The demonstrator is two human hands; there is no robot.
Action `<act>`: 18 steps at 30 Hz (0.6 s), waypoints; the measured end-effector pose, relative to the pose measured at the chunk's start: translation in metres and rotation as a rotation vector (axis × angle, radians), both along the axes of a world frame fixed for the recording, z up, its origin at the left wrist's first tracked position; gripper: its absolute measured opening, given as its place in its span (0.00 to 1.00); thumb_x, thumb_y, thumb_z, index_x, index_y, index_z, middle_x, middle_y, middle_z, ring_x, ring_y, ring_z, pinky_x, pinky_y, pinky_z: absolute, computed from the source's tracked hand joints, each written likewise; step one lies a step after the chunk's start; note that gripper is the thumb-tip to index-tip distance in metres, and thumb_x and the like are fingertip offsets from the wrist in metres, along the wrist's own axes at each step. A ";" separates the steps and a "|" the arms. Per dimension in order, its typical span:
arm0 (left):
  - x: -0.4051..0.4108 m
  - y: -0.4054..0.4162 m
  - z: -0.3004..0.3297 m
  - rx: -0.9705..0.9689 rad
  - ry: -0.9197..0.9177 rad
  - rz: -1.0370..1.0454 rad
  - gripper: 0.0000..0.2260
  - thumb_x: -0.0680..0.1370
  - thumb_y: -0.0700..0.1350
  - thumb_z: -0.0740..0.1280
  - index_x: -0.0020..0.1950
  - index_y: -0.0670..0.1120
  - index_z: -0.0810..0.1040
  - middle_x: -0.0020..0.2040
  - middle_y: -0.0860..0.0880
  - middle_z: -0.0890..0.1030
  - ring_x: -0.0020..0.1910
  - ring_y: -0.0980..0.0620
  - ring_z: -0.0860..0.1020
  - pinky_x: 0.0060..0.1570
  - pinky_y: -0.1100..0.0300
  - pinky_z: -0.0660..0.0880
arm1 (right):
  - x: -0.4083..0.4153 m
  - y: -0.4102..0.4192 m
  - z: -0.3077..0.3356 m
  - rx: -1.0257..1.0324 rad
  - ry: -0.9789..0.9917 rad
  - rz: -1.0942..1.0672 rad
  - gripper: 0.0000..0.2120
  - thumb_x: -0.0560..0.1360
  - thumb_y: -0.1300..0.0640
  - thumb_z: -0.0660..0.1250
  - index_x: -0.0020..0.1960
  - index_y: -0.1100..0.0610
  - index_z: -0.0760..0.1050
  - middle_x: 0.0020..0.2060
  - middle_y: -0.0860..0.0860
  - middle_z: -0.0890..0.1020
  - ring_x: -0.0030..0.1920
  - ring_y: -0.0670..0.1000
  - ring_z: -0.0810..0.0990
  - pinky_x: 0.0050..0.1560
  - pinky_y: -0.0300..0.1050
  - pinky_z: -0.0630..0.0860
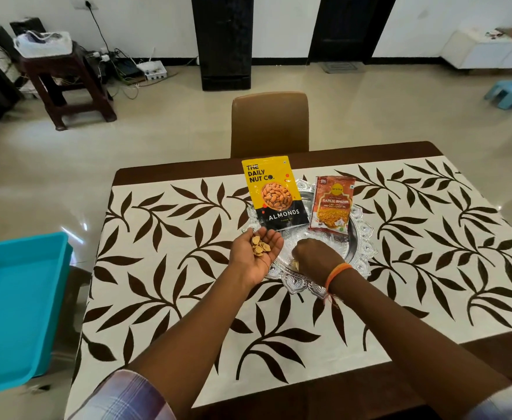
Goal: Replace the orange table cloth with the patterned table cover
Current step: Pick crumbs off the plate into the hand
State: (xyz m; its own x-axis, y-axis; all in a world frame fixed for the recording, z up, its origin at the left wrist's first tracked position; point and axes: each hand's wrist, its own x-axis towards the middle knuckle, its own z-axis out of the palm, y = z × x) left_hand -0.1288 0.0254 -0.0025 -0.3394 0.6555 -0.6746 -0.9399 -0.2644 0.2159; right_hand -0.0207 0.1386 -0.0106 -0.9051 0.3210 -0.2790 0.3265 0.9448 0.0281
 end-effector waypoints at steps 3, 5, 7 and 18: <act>0.001 0.001 0.002 0.000 0.004 -0.010 0.18 0.85 0.49 0.54 0.44 0.39 0.76 0.33 0.40 0.82 0.31 0.45 0.83 0.32 0.52 0.82 | -0.005 -0.001 0.001 -0.046 -0.006 -0.126 0.07 0.73 0.66 0.63 0.48 0.65 0.79 0.45 0.62 0.81 0.45 0.62 0.80 0.40 0.44 0.69; 0.002 0.001 0.002 -0.002 0.007 -0.023 0.18 0.84 0.49 0.55 0.44 0.39 0.76 0.33 0.40 0.82 0.34 0.44 0.83 0.33 0.52 0.82 | -0.004 0.006 0.001 -0.127 0.056 -0.223 0.06 0.71 0.65 0.67 0.46 0.65 0.80 0.43 0.62 0.82 0.44 0.61 0.81 0.41 0.44 0.73; 0.003 0.001 0.003 -0.002 0.015 -0.034 0.18 0.84 0.49 0.55 0.44 0.39 0.76 0.34 0.40 0.82 0.39 0.44 0.81 0.33 0.52 0.83 | 0.001 0.017 0.005 -0.258 0.152 -0.319 0.06 0.68 0.66 0.70 0.44 0.63 0.84 0.41 0.60 0.85 0.42 0.57 0.82 0.44 0.44 0.78; 0.017 0.015 0.000 0.004 0.032 -0.142 0.18 0.84 0.48 0.54 0.44 0.40 0.77 0.36 0.43 0.81 0.37 0.49 0.80 0.46 0.54 0.78 | 0.004 -0.011 0.072 -0.851 0.666 -0.468 0.05 0.68 0.63 0.76 0.44 0.60 0.85 0.38 0.54 0.86 0.39 0.52 0.85 0.44 0.45 0.82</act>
